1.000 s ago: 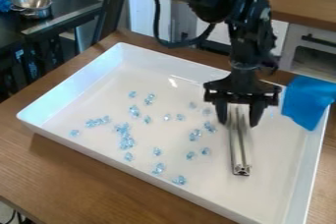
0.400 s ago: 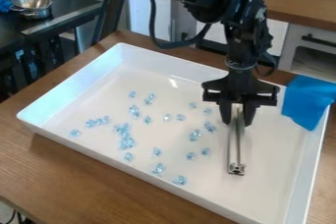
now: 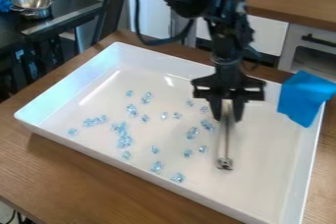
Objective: Sweep into pile
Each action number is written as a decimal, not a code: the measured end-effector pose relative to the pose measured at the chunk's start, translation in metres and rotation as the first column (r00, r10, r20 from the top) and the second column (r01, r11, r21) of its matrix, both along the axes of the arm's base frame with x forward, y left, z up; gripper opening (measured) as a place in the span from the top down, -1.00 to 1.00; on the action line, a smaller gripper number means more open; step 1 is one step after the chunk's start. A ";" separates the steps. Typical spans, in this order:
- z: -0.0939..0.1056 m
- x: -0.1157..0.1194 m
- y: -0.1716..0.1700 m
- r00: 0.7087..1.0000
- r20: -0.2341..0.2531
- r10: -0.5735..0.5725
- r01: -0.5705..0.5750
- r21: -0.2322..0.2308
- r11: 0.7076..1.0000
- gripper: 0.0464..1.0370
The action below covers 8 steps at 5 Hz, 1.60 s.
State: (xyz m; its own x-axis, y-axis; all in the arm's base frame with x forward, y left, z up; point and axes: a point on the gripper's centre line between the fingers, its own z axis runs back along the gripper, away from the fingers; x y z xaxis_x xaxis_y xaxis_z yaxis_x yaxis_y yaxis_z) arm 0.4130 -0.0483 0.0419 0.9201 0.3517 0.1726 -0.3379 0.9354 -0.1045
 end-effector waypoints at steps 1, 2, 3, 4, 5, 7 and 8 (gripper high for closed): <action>0.001 0.000 0.035 0.998 -0.002 0.060 -0.060 -0.023 0.998 0.35; 0.001 -0.005 0.062 0.995 -0.011 0.099 -0.099 -0.045 0.994 0.35; 0.002 -0.018 0.093 0.988 -0.028 0.149 -0.150 -0.069 0.986 0.35; 0.002 -0.032 0.117 0.981 -0.021 0.194 -0.195 -0.078 0.978 0.35; 0.000 -0.042 0.135 0.966 -0.014 0.258 -0.258 -0.082 0.963 0.35; -0.002 -0.063 0.171 0.951 0.037 0.306 -0.303 -0.057 0.951 0.35; -0.001 -0.086 0.197 0.948 0.011 0.319 -0.318 -0.059 0.946 0.35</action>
State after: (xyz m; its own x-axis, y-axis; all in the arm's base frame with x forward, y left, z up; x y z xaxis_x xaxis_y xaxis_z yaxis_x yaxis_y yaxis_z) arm 0.3269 0.1487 0.0412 0.7549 0.6357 0.1613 -0.6149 0.7716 -0.1631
